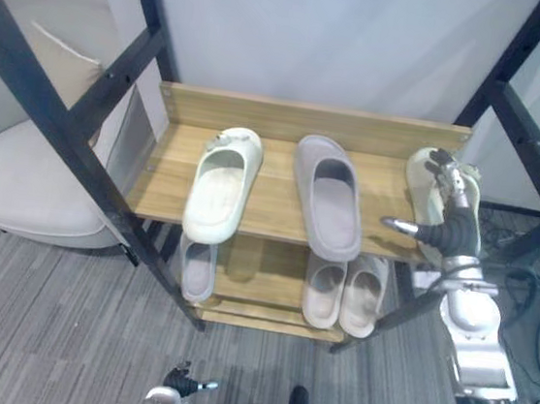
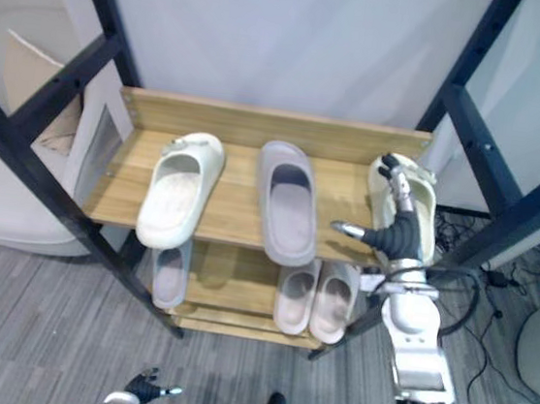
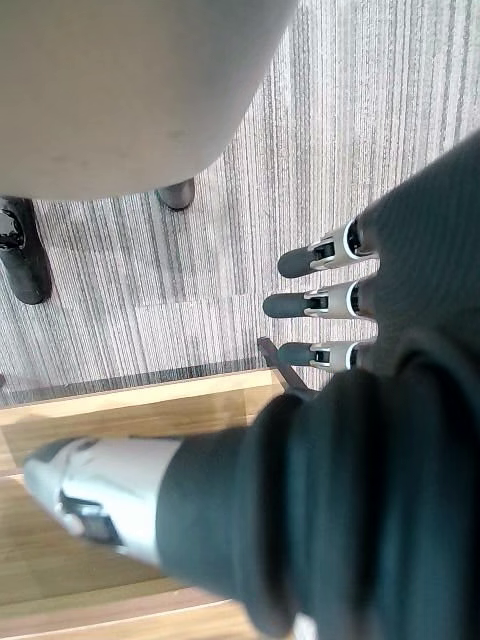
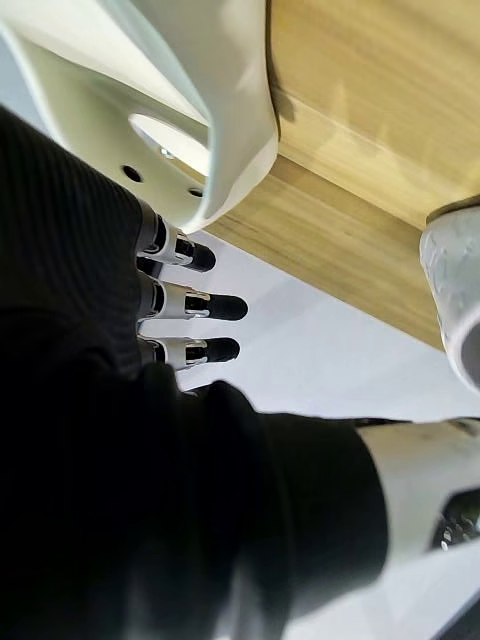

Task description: Organize the slippers on the shoe rack

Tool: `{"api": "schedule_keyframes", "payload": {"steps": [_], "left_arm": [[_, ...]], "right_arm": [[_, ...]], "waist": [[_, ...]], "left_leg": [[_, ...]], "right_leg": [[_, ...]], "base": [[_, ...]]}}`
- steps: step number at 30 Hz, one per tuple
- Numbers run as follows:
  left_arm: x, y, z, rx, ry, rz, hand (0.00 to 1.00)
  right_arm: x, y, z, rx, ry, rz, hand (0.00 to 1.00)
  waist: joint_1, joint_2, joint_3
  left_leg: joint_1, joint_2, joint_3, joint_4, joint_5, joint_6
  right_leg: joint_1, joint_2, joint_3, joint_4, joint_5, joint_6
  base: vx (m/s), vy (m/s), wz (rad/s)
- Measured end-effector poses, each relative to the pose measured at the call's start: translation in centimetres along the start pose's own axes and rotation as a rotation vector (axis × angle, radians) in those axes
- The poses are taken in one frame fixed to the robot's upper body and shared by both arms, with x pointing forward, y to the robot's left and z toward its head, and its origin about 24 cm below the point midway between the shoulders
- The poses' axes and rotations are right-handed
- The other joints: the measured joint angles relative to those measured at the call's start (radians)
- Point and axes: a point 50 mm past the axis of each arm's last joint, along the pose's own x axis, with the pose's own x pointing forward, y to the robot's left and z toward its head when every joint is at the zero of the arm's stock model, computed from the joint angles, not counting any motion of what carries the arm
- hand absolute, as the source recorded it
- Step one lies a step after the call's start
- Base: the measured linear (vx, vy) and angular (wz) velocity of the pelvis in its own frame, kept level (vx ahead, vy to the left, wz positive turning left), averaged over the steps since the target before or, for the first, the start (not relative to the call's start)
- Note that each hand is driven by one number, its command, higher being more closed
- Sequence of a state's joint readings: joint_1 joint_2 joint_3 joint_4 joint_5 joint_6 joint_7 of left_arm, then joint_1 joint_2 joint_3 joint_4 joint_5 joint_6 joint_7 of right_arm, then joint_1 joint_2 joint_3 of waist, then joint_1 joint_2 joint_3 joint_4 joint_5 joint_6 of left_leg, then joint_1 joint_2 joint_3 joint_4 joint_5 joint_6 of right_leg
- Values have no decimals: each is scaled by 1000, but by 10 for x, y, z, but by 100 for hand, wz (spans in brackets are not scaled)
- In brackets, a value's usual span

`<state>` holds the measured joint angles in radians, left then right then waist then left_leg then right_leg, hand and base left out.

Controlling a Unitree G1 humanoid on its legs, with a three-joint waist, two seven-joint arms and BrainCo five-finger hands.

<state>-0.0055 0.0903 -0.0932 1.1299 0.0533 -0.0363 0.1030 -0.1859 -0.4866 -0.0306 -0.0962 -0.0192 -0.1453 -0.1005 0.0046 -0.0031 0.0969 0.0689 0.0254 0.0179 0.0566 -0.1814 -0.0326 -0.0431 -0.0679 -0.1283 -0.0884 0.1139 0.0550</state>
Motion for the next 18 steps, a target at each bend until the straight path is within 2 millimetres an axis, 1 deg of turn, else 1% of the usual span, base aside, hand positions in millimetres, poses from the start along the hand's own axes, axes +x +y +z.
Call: {"api": "schedule_keyframes", "payload": {"steps": [4, 9, 12, 13, 15, 17, 18], "left_arm": [[0, 5, 1, -21, -3, 13, 0], [0, 7, 0, -42, -3, 21, 0], [0, 7, 2, -42, -9, 17, 0], [0, 7, 2, -43, -9, 16, 0], [0, 7, 2, -43, -10, 15, 0], [0, 7, 3, -46, -14, 15, 0], [0, 7, 3, -46, -14, 15, 0]], "right_arm": [[15, 7, 1, -11, -11, 44, 0], [32, 11, 8, -53, -42, 106, 0], [40, 15, 2, -69, -9, 142, 0], [43, 20, 1, -76, 2, 167, 0], [45, 24, 1, -91, 2, 205, 0], [50, 30, -3, -116, 20, 251, 0], [50, 30, -3, -116, 20, 251, 0]], "waist": [[3, -17, 10], [7, -21, 10], [13, -22, 10], [15, -22, 10], [19, -22, 10], [26, -25, 11], [26, -25, 12]], "left_leg": [[-2, -1, -2, -3, 2, -1], [-27, -5, -8, -3, 8, -1], [-34, -5, -17, -3, 12, -4], [-34, -4, -17, -3, 12, -4], [-34, -3, -17, -3, 13, -5], [-35, -4, -18, -3, 13, -5], [-35, -4, -18, -3, 13, -5]], "right_leg": [[-2, 0, -2, 0, 0, 0], [-23, -4, -7, 0, 0, 0], [-26, -2, -16, 0, 0, -1], [-26, -1, -16, 0, 1, -1], [-26, -1, -16, 0, 1, -1], [-25, -2, -16, 0, 1, -1], [-25, -2, -16, 0, 1, -1]], "base": [[0, 0, 0], [1, 1, 3], [15, -2, 8], [0, 0, 0], [0, 0, 0], [0, 0, 0], [0, 0, 0]]}}
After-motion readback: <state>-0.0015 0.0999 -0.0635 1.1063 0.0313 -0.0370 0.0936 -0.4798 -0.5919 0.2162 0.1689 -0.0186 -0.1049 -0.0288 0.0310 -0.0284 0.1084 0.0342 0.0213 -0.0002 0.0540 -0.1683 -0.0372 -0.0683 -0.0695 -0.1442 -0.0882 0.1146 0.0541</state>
